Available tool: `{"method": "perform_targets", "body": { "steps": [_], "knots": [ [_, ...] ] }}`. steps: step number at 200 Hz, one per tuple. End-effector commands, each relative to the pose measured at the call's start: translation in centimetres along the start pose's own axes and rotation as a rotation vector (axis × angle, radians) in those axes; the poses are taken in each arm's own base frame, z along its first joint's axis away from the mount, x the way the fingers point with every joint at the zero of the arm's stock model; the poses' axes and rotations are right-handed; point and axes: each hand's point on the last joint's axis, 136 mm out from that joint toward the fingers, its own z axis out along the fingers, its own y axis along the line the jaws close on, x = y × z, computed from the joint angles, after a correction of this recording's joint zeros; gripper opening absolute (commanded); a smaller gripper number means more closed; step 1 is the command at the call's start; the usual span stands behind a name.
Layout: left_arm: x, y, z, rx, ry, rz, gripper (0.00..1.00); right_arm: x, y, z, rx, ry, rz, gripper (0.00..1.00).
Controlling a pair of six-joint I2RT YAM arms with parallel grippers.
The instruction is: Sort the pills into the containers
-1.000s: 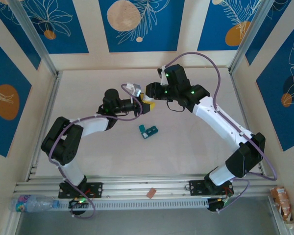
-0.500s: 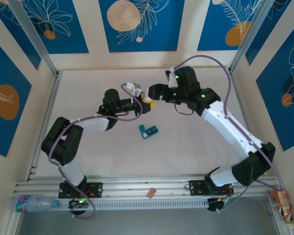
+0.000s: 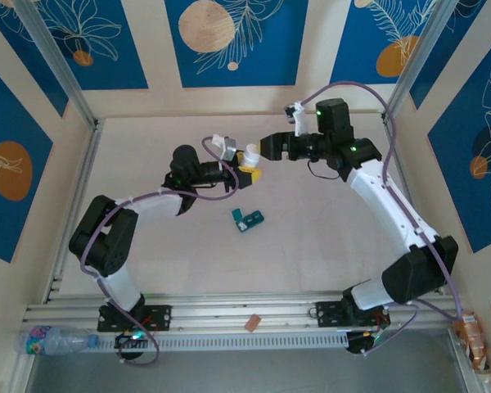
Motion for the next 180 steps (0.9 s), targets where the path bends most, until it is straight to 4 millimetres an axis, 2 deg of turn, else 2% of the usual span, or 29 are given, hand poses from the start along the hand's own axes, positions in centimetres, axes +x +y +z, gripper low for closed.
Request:
{"method": "perform_targets", "body": {
  "steps": [1, 22, 42, 92, 135, 180],
  "knots": [
    [-1.8, -1.4, 0.3, 0.074, -0.018, 0.09, 0.0, -0.6, 2.9, 0.0, -0.117, 0.02, -0.084, 0.79],
    [-1.6, -1.5, 0.4, 0.08, -0.013, 0.088, 0.0, -0.7, 3.4, 0.6, -0.125, 0.038, -0.1, 0.79],
    [-1.6, -1.5, 0.4, 0.083, -0.012, 0.084, 0.0, -0.5, 3.4, 1.2, -0.121, 0.061, -0.103, 0.74],
    [-2.0, -1.6, 0.4, 0.088, -0.021, 0.082, 0.0, 0.3, 3.3, 1.6, -0.097, 0.084, -0.11, 0.66],
    [-2.3, -1.5, 0.5, 0.089, -0.029, 0.078, 0.0, 1.0, 2.8, 1.7, -0.066, 0.095, -0.106, 0.49],
    [-2.5, -1.4, 0.5, 0.082, -0.038, 0.07, 0.0, 2.1, 1.9, 2.6, -0.007, 0.097, -0.048, 0.4]
  ]
}}
